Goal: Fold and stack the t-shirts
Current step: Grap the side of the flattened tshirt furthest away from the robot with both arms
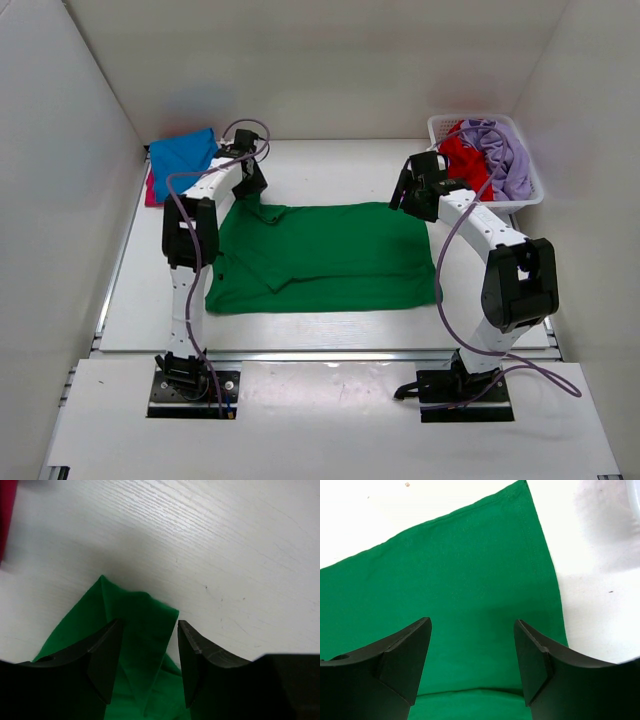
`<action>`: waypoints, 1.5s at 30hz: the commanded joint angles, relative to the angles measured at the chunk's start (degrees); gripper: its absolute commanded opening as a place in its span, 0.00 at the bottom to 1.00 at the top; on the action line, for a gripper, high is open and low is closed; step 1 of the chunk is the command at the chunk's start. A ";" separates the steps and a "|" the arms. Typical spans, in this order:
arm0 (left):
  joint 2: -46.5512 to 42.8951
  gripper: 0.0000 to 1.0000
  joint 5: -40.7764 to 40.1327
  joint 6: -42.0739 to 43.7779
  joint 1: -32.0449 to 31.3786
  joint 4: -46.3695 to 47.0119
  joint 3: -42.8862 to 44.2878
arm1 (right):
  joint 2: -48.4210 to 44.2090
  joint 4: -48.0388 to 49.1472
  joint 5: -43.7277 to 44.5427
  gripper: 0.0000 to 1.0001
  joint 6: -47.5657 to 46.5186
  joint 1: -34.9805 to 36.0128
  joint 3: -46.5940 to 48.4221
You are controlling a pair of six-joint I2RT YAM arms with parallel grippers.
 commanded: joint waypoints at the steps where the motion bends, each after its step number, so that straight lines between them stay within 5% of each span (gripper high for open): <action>1: 1.40 0.59 -0.17 0.42 0.47 -1.10 3.98 | 0.24 1.02 0.55 0.65 -0.06 -0.42 1.55; 10: 4.82 0.58 0.45 0.07 0.74 -3.65 11.01 | 1.38 1.02 0.37 0.64 -0.05 0.02 1.90; 14: 11.66 0.38 -1.13 -0.02 0.13 -12.50 24.15 | 2.34 2.25 0.63 0.64 -1.19 -0.24 2.34; 17: 23.67 0.21 -2.19 0.42 -0.40 -25.22 50.01 | 4.36 2.51 2.30 0.65 -1.98 -0.42 3.57; 19: 19.08 0.12 -0.25 -0.27 -0.14 -21.59 39.44 | 5.33 2.95 2.83 0.64 -1.99 -0.59 4.36; 21: 22.47 0.00 -1.39 0.24 -0.48 -26.03 47.87 | 6.65 3.30 4.06 0.64 -1.46 -0.68 5.94; 33: 21.80 0.51 2.02 2.53 0.48 -30.46 49.34 | 15.18 0.59 4.95 0.65 -0.31 0.19 15.35; 45: 21.80 0.53 5.63 2.19 1.09 -31.96 49.43 | 13.60 2.87 4.33 0.64 0.13 -0.51 11.83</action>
